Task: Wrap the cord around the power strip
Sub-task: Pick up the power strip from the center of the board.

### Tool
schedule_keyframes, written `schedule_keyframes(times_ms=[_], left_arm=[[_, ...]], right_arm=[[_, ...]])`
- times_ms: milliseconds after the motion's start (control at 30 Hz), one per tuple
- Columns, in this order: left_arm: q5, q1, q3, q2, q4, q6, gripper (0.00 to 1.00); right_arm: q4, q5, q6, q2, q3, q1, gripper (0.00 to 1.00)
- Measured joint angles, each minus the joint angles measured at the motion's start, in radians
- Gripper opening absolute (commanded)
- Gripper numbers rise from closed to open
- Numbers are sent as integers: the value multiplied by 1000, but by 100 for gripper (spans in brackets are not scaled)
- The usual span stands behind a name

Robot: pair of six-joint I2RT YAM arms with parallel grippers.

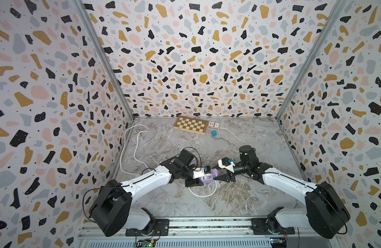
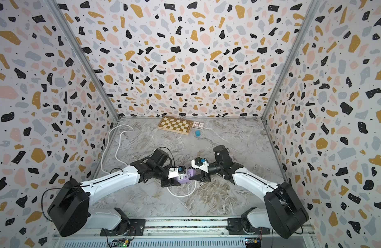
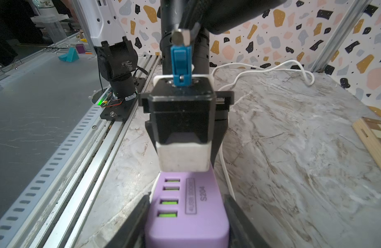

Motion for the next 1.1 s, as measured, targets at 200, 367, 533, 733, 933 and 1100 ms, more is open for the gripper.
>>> schedule_keyframes(times_ms=[200, 367, 533, 733, 933, 1100], left_arm=[[-27, -1, 151, 3, -193, 31, 4], [-52, -15, 262, 3, -294, 37, 3], [-114, -59, 338, 26, -402, 55, 3], [-165, -78, 359, 64, -461, 58, 4], [-199, -88, 389, 87, -495, 59, 5], [-221, -103, 432, 106, -510, 56, 6]], right_arm=[[-9, 48, -21, -42, -2, -2, 73], [-27, 79, -37, -38, -7, -2, 87], [-20, 86, -32, -28, -7, -2, 88], [2, 80, -18, -24, -7, -3, 87], [35, 45, 6, -8, -5, -6, 80], [42, 0, 29, 45, 23, -6, 73]])
